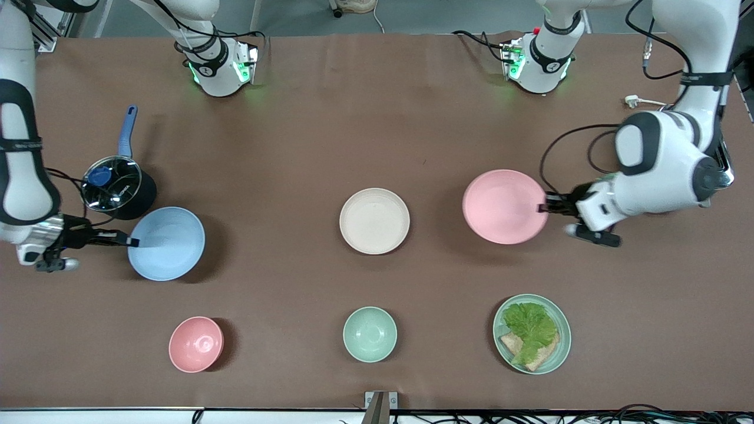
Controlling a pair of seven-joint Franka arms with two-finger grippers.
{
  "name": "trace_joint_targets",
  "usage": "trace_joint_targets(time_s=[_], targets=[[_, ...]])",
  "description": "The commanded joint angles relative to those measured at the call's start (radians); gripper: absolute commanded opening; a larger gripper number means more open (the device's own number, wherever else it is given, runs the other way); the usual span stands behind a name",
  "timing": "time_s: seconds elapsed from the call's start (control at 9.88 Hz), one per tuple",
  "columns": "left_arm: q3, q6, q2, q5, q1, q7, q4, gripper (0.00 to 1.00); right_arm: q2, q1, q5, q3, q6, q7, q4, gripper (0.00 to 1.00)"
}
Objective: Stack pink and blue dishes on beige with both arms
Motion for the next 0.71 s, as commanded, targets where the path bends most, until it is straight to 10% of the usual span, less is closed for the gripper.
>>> trace_joint_targets(time_s=[0.0,0.61], targets=[[-0.123,0.031,0.072,0.007,0.011,-0.118,0.026,0.0,-0.05,0.062,-0.028,0.0,-0.065,0.142,0.062,0.01],[-0.246,0.374,0.401,0.01,-0.153,-0.351,0.138,0.02,-0.116,0.361,-0.025,0.003,-0.044,0.587,0.051,0.01]])
